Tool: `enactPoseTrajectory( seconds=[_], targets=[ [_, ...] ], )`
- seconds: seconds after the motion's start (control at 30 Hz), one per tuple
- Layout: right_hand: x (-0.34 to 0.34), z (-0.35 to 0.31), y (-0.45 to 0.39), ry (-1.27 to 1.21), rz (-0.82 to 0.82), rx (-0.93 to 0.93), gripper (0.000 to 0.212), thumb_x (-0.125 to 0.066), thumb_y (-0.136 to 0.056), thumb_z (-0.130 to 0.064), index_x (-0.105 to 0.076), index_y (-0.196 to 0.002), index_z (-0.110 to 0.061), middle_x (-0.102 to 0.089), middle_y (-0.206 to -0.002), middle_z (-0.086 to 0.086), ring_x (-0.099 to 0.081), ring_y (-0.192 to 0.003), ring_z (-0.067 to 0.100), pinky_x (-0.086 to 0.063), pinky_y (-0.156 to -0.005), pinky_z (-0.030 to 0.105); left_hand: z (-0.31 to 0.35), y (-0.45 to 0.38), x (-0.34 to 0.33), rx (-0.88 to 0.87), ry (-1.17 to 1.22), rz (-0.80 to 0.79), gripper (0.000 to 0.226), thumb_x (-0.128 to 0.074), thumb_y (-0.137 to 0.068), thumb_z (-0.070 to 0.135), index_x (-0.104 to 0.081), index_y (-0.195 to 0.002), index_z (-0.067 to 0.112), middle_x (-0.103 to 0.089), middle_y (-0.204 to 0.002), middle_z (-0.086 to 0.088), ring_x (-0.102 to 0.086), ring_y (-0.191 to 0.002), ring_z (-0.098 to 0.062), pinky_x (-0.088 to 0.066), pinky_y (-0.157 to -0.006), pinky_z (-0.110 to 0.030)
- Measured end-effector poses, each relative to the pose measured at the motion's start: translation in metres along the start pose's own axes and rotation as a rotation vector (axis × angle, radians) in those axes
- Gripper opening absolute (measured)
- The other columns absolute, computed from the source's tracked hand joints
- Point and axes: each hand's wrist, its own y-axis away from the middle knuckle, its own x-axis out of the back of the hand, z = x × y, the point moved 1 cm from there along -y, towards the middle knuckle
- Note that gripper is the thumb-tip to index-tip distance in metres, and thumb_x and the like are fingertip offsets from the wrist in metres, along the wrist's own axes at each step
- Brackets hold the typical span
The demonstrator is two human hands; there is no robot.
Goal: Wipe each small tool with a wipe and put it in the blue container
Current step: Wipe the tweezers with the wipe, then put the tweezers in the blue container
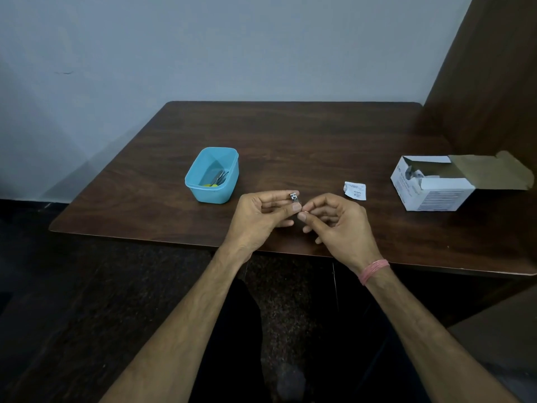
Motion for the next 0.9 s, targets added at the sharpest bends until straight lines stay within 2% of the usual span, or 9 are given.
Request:
enactPoseTrajectory(
  seconds=[0.1, 0.2, 0.3, 0.4, 0.5, 0.63, 0.73, 0.8, 0.9],
  targets=[
    [0.0, -0.001, -0.003, -0.051, 0.043, -0.025, 0.011, -0.085, -0.097, -0.015, -0.077, -0.1, -0.022, -0.083, -0.091, 0.001, -0.083, -0.079, 0.02, -0.064, -0.059, 0.036, 0.002, 0.003, 0.003, -0.025, 0.027, -0.004, 0.033, -0.082, -0.099, 0.005, -0.083, -0.131, 0.015, -0.084, -0.113, -0.006, -0.079, -0.107, -0.013, -0.07, -0.087, -0.032],
    [0.004, 0.002, -0.004, -0.077, 0.078, -0.055, 0.011, -0.083, -0.098, -0.013, -0.08, -0.106, -0.019, -0.084, -0.094, 0.0, -0.084, -0.082, 0.02, -0.063, -0.058, 0.03, 0.008, 0.01, 0.01, -0.076, 0.007, 0.038, 0.036, -0.081, -0.1, 0.002, -0.082, -0.133, 0.015, -0.079, -0.115, -0.005, -0.076, -0.105, -0.011, -0.07, -0.084, -0.034],
    [0.005, 0.005, -0.005, -0.075, 0.08, -0.055, 0.012, -0.082, -0.099, -0.012, -0.082, -0.108, -0.02, -0.085, -0.099, -0.001, -0.084, -0.084, 0.02, -0.064, -0.058, 0.029, 0.033, 0.014, 0.034, -0.133, -0.049, 0.222, 0.037, -0.086, -0.095, 0.002, -0.081, -0.131, 0.01, -0.086, -0.109, -0.002, -0.082, -0.099, -0.013, -0.07, -0.073, -0.032],
    [0.003, 0.006, -0.008, -0.053, 0.07, -0.053, 0.013, -0.082, -0.099, -0.013, -0.083, -0.108, -0.021, -0.085, -0.1, -0.002, -0.084, -0.084, 0.018, -0.063, -0.058, 0.027, 0.065, 0.009, 0.075, -0.149, -0.102, 0.495, 0.025, -0.096, -0.087, 0.01, -0.086, -0.11, 0.009, -0.088, -0.097, -0.002, -0.085, -0.088, -0.018, -0.07, -0.065, -0.034],
    [0.0, 0.004, -0.008, -0.037, 0.069, -0.052, 0.012, -0.084, -0.098, -0.013, -0.083, -0.104, -0.024, -0.084, -0.096, -0.002, -0.084, -0.082, 0.017, -0.062, -0.057, 0.025, 0.083, -0.003, 0.108, -0.131, -0.269, 0.616, 0.021, -0.099, -0.084, 0.014, -0.088, -0.1, 0.01, -0.087, -0.089, -0.003, -0.086, -0.079, -0.016, -0.07, -0.062, -0.034],
    [-0.001, 0.003, -0.007, -0.034, 0.076, -0.057, 0.012, -0.084, -0.097, -0.012, -0.084, -0.102, -0.023, -0.084, -0.094, -0.003, -0.083, -0.08, 0.017, -0.062, -0.057, 0.024, 0.084, -0.026, 0.121, -0.009, -0.601, 0.578, 0.016, -0.102, -0.079, 0.012, -0.089, -0.085, 0.02, -0.084, -0.079, 0.003, -0.082, -0.065, -0.013, -0.07, -0.061, -0.036],
    [0.001, 0.004, -0.007, -0.032, 0.076, -0.051, 0.013, -0.083, -0.098, -0.01, -0.084, -0.102, -0.023, -0.084, -0.095, -0.004, -0.083, -0.08, 0.018, -0.062, -0.057, 0.024, 0.08, -0.045, 0.118, 0.065, -0.917, 0.487, 0.019, -0.098, -0.081, 0.008, -0.088, -0.077, 0.024, -0.082, -0.08, 0.005, -0.078, -0.058, -0.018, -0.07, -0.063, -0.035],
    [0.002, 0.005, -0.008, -0.029, 0.075, -0.053, 0.013, -0.082, -0.098, -0.01, -0.084, -0.103, -0.023, -0.084, -0.096, -0.003, -0.083, -0.08, 0.018, -0.062, -0.058, 0.024, 0.077, -0.058, 0.118, 0.099, -1.104, 0.466, 0.021, -0.088, -0.084, 0.005, -0.089, -0.077, 0.024, -0.083, -0.084, 0.006, -0.077, -0.059, -0.02, -0.071, -0.069, -0.037],
    [0.003, 0.006, -0.009, -0.028, 0.072, -0.056, 0.013, -0.082, -0.099, -0.011, -0.084, -0.104, -0.022, -0.084, -0.097, -0.001, -0.084, -0.08, 0.019, -0.062, -0.058, 0.024, 0.075, -0.07, 0.118, 0.128, -1.227, 0.46, 0.009, -0.086, -0.083, 0.01, -0.088, -0.086, 0.019, -0.084, -0.09, -0.002, -0.079, -0.067, -0.028, -0.072, -0.078, -0.042]
  ],
)
